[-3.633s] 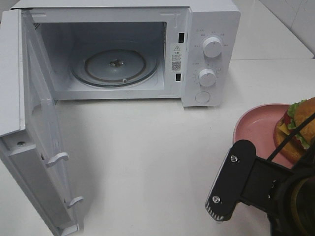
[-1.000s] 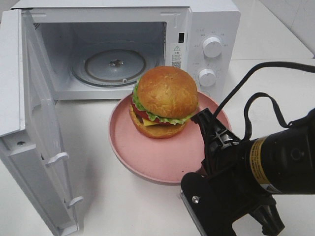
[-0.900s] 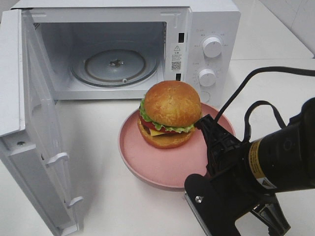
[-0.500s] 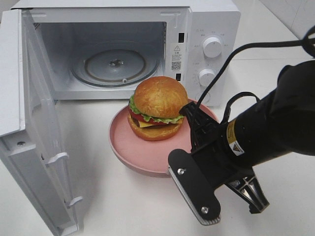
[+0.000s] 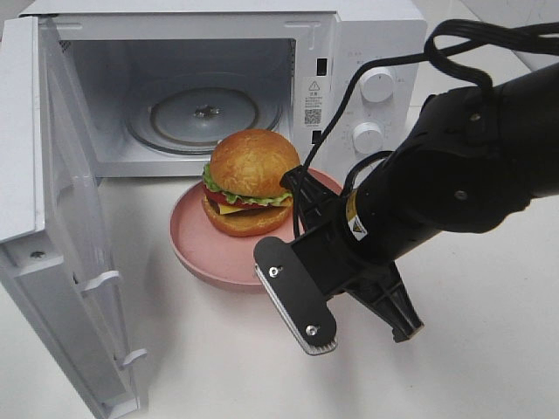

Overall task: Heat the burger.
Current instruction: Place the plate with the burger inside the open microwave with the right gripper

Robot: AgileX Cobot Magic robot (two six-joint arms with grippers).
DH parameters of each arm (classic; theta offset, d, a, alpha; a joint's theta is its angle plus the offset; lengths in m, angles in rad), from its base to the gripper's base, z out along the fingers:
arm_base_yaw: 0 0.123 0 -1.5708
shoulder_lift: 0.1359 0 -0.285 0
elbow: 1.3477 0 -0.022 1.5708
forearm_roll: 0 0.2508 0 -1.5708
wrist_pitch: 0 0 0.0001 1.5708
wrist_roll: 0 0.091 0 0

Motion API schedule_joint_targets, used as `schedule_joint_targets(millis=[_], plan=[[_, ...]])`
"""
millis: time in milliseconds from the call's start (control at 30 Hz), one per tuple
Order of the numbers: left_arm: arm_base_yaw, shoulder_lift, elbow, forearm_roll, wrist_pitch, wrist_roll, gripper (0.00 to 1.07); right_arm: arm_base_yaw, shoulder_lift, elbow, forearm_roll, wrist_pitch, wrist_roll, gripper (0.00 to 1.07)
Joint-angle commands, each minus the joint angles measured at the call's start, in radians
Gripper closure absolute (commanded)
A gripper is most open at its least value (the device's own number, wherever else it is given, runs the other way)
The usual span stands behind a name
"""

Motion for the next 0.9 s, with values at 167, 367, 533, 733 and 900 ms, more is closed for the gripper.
schedule_joint_targets(millis=[167,367,533,733,900], plan=[[0.001,-0.018,0.002,-0.005,0.006,-0.004,0.09,-0.003,0.042,-0.077,-0.032,-0.078,0.009,1.07],[0.001,-0.018,0.002,-0.005,0.006,-0.004,0.09,-0.015,0.086,-0.148,-0.031,-0.088,0.016,1.07],[0.001,-0.018,0.002,-0.005,0.006,-0.004,0.09,-0.025,0.132,-0.199,-0.03,-0.082,0.018,1.07],[0.001,-0.018,0.002,-0.005,0.006,-0.004,0.09,-0.025,0.191,-0.28,-0.03,-0.08,0.041,1.07],[0.001,-0.018,0.002,-0.005,0.006,-0.004,0.09,-0.025,0.233,-0.335,-0.032,-0.08,0.042,1.07]])
